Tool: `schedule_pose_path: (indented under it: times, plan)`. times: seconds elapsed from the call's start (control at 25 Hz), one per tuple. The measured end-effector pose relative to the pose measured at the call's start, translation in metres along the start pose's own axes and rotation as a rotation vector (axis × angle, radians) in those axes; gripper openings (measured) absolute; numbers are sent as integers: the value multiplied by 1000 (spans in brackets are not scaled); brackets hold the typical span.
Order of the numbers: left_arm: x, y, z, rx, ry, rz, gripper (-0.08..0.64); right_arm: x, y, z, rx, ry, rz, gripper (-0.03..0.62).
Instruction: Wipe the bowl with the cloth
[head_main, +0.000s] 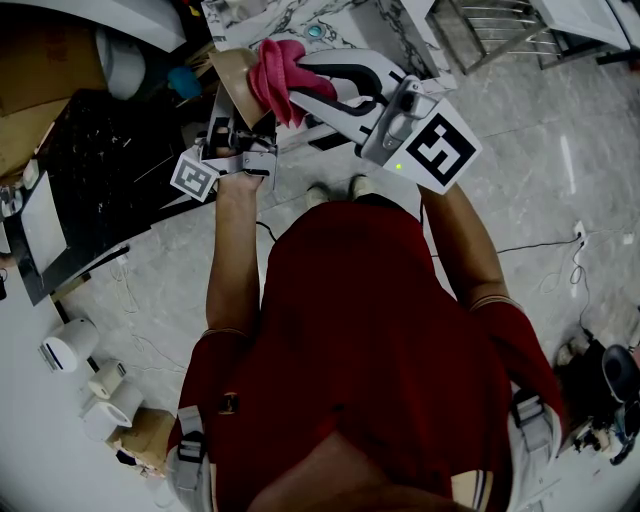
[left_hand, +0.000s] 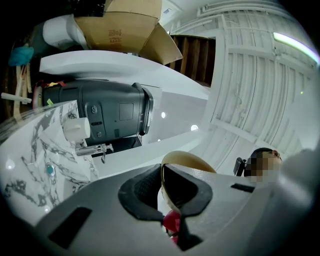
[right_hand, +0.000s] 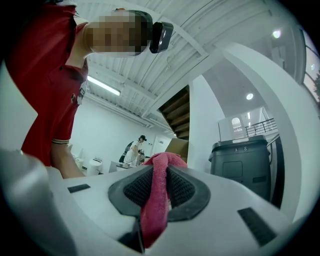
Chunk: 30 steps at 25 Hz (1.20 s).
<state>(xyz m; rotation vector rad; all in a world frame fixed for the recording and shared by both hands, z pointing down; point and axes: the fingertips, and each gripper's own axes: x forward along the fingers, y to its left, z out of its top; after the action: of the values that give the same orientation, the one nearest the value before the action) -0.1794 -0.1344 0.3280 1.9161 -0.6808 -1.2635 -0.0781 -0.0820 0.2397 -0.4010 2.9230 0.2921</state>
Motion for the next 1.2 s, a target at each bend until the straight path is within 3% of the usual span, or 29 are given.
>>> schedule_pose_path:
  times: [0.4, 0.92, 1.2]
  plan:
    - [5, -10, -14, -11, 81, -67, 23, -1, -14, 7, 30, -36, -41, 67]
    - [9, -28, -28, -75, 169, -193, 23, 2, -21, 5, 42, -18, 3, 67]
    - [16, -39, -36, -109, 192, -278, 23, 2, -30, -3, 106, -37, -2, 67]
